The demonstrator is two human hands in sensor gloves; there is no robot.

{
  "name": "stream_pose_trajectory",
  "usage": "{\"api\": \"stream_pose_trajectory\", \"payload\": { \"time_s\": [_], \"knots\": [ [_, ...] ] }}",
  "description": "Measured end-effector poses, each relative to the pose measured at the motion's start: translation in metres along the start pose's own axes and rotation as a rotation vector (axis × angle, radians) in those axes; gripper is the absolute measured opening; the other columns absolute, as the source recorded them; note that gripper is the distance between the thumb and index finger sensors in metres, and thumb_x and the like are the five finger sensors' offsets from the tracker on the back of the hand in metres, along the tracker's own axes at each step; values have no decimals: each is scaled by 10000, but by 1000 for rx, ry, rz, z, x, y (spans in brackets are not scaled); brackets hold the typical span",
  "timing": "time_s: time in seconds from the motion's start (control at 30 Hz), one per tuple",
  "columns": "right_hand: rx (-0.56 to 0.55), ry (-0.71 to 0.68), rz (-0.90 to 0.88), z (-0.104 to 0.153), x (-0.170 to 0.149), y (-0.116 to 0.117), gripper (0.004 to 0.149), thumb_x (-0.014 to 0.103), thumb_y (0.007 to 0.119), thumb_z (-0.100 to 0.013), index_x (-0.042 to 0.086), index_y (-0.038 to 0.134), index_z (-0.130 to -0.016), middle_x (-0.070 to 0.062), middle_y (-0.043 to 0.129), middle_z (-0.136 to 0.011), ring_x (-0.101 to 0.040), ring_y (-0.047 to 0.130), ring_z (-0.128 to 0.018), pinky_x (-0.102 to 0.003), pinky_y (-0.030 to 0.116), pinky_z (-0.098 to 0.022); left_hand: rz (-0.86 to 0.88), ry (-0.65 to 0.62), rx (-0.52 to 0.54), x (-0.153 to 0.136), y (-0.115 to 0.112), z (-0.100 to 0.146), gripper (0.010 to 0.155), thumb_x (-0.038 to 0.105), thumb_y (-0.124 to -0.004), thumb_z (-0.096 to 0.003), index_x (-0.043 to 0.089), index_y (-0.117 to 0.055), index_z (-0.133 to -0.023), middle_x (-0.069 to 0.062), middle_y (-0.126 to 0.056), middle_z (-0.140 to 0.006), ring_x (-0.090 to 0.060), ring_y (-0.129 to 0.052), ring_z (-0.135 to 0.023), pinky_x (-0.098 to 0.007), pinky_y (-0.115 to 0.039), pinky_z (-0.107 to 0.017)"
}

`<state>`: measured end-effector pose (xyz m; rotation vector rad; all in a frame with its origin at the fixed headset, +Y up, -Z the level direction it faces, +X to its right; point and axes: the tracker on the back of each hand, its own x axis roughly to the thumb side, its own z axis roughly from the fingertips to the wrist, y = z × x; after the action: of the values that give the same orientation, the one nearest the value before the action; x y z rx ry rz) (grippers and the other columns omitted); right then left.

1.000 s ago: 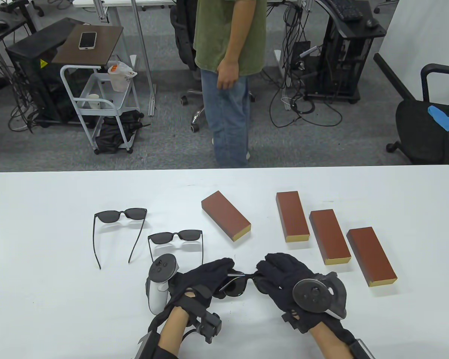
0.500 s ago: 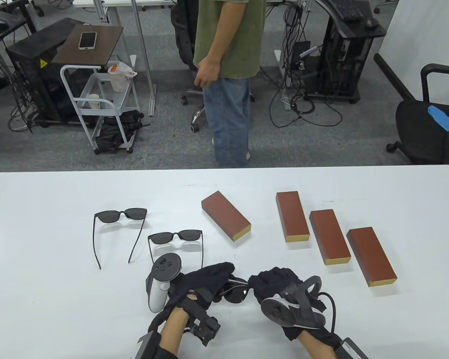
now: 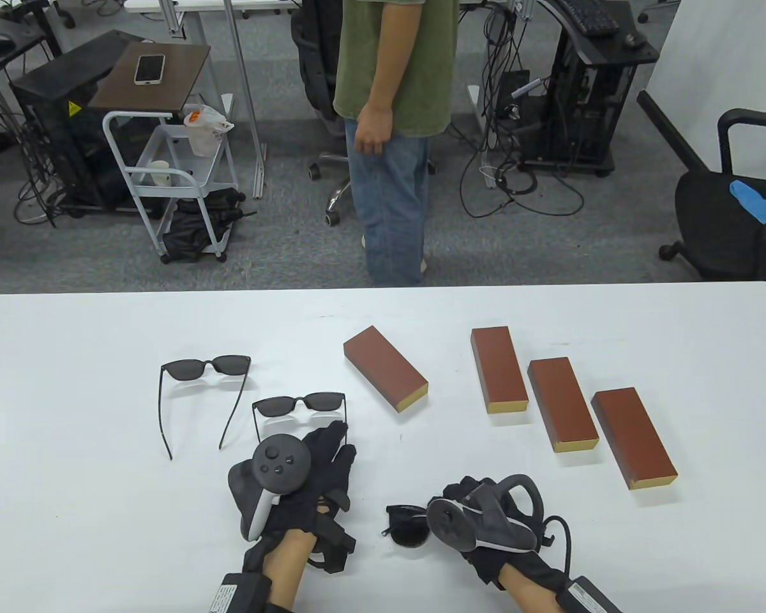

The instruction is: Slide to open storage boxes and store sunglasses

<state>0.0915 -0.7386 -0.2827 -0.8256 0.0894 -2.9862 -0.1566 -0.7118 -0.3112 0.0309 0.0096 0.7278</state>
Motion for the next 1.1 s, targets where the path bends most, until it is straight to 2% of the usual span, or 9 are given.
{"api": "stream_pose_trajectory", "payload": {
  "time_s": [0.37,0.5,0.7,0.83,0.9,0.97,1.1],
  "knots": [
    [52,12,9,-3,2,11,390,396,903,-285,270,913,-654,-42,993,-626,-274,991,-541,-454,845,-438,-30,-7,6,0,0,-1,554,442,-786,-467,239,-794,-983,-124,-809,-1007,-376,-880,-825,-561,-756,-545],
    [87,51,-26,-2,-6,5,414,421,895,-285,279,899,-674,-40,975,-671,-281,974,-588,-458,832,-468,-43,-8,15,0,1,-1,555,441,-786,-468,238,-792,-984,-126,-803,-1012,-379,-876,-831,-563,-755,-548],
    [-43,235,-159,-6,-43,-12,478,463,875,-296,248,872,-724,-89,936,-747,-346,932,-651,-496,797,-505,-103,-16,33,4,3,0,586,461,-789,-462,238,-771,-1003,-124,-766,-1051,-393,-819,-908,-596,-716,-602],
    [-100,384,-59,-21,-73,-21,570,532,855,-284,236,831,-771,-111,895,-801,-366,920,-674,-501,794,-514,-152,-34,59,8,5,1,619,492,-792,-454,236,-748,-1017,-130,-749,-1060,-398,-799,-922,-605,-697,-618],
    [-95,465,-17,-32,-88,-23,628,564,845,-279,228,794,-806,-125,863,-837,-385,904,-693,-507,786,-525,-176,-42,63,9,5,2,616,492,-791,-454,239,-750,-1014,-125,-755,-1056,-396,-804,-916,-602,-699,-616],
    [-62,507,50,-47,-101,-24,694,590,835,-270,225,731,-852,-144,823,-874,-399,876,-723,-521,763,-544,-191,-44,67,10,5,2,611,491,-789,-455,241,-753,-1011,-124,-758,-1053,-394,-807,-913,-602,-700,-615],
    [10,570,279,-77,-121,-20,756,648,804,-248,241,687,-874,-125,792,-911,-390,848,-764,-514,747,-573,-196,-41,75,8,6,1,610,488,-787,-457,237,-753,-1011,-129,-751,-1056,-394,-797,-919,-595,-698,-621]
  ]
}}
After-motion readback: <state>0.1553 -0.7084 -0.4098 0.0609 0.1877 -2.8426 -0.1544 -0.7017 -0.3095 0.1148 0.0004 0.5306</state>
